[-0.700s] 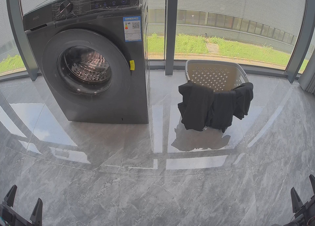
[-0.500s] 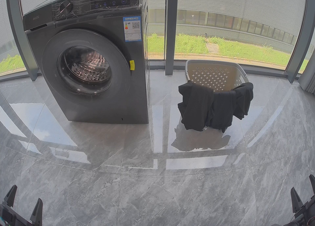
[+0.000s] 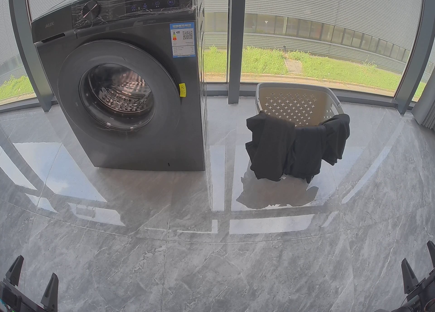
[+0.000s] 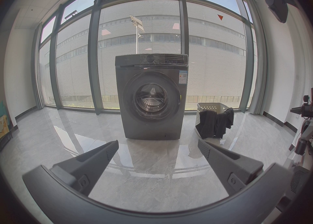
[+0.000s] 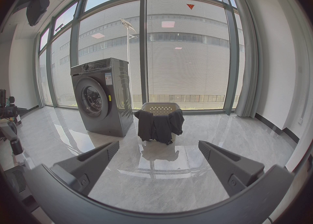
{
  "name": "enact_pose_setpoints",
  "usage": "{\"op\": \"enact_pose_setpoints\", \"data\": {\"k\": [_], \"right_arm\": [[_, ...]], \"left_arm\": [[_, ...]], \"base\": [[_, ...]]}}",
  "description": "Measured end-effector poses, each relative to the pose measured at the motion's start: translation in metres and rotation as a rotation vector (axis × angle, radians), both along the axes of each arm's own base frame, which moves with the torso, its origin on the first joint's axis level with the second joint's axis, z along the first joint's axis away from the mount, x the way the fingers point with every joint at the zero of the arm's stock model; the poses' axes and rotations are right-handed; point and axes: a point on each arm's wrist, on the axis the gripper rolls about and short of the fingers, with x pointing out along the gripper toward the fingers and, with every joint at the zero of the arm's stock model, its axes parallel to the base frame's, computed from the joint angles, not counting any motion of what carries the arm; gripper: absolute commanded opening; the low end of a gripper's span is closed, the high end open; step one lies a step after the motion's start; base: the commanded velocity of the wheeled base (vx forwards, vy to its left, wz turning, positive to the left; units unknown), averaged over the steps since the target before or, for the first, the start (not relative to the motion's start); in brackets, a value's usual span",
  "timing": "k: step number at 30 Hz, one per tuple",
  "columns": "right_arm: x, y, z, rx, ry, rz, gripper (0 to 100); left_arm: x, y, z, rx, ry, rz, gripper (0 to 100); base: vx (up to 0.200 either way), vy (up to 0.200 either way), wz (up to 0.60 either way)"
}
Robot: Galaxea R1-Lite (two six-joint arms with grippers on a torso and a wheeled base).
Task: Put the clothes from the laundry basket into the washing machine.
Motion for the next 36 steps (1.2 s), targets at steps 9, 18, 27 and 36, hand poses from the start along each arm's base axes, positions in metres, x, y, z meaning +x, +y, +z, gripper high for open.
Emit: {"op": "enact_pose_setpoints", "data": {"k": [9,18,27,36], "right_arm": [[0.0000,0.0000,0.0000,0.000,0.000,0.000,100],[0.0000,0.0000,0.0000,0.000,0.000,0.000,100],[0.0000,0.0000,0.0000,0.000,0.000,-0.001,100],[0.0000,0.0000,0.0000,0.000,0.000,0.000,100]], "left_arm": [[0.0000,0.0000,0.0001,-0.004,0.000,0.001,100],[0.0000,0.0001,0.0001,-0.005,-0.001,0.003,100],[0.0000,0.0001,0.0001,-0.005,-0.001,0.003,100],[0.0000,0.0001,0.0001,-0.006,-0.001,0.002,100]], "base": [[0.200,0.000,0.00],[0.200,0.000,0.00],[0.200,0.000,0.00],[0.200,0.000,0.00]]}}
